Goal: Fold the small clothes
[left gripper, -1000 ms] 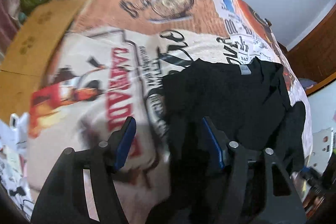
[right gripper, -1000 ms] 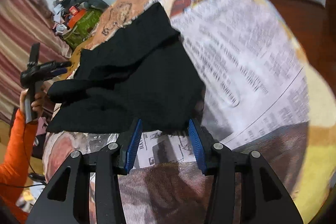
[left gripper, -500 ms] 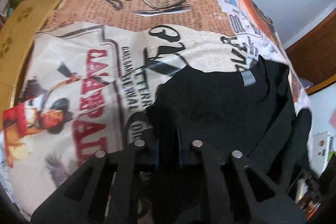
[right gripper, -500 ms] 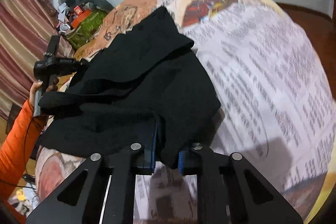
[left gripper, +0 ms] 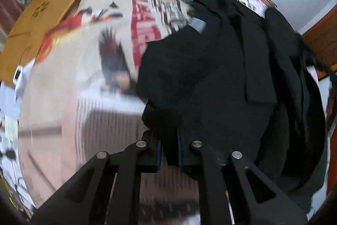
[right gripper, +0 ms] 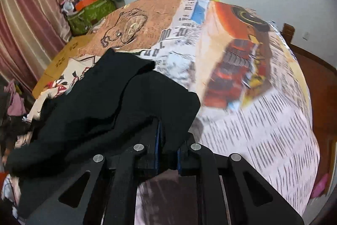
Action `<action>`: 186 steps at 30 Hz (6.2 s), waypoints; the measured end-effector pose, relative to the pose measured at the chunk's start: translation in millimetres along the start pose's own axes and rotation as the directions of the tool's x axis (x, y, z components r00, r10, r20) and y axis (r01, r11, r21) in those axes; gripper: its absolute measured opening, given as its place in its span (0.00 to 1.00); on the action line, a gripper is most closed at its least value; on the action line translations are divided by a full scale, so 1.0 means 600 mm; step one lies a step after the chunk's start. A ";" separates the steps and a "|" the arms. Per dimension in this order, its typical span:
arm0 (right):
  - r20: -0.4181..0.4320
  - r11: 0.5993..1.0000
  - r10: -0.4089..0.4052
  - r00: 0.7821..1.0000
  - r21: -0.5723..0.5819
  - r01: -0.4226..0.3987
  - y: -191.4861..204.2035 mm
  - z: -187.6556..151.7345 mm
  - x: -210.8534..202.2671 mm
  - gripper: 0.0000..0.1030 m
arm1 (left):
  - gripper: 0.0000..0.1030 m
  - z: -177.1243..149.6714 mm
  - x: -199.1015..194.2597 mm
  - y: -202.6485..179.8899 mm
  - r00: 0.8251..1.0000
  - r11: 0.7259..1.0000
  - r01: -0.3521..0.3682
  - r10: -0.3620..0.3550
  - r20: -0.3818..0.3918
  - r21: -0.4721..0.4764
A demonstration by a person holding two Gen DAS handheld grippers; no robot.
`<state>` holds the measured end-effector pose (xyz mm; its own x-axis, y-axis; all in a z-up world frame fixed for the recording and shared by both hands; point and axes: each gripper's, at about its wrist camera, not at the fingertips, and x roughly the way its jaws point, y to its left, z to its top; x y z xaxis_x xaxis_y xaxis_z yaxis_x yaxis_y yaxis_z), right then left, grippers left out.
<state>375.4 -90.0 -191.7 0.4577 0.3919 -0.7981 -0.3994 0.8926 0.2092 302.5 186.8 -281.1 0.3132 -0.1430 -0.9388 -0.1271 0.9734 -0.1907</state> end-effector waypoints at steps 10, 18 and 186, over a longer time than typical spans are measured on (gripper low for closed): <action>-0.029 0.992 0.122 0.992 0.042 -0.121 0.049 -0.084 -0.097 0.44 | 0.11 -0.117 -0.056 -0.037 0.998 1.000 0.027 -0.028 0.054 0.009; -0.129 0.978 0.206 0.970 0.044 -0.202 0.101 -0.210 -0.120 0.44 | 0.11 -0.140 -0.095 -0.063 0.997 0.999 -0.019 0.017 0.078 0.034; -0.147 0.987 0.123 0.982 -0.081 -0.136 0.100 -0.201 -0.030 0.53 | 0.03 0.181 0.077 -0.316 0.966 0.852 -0.256 0.211 0.147 0.457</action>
<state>247.3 -70.6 -232.9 0.2838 0.4614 -0.8406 -0.5211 0.8101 0.2687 443.2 15.3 -257.0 0.4139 0.0939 -0.9055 0.2413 0.9478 0.2086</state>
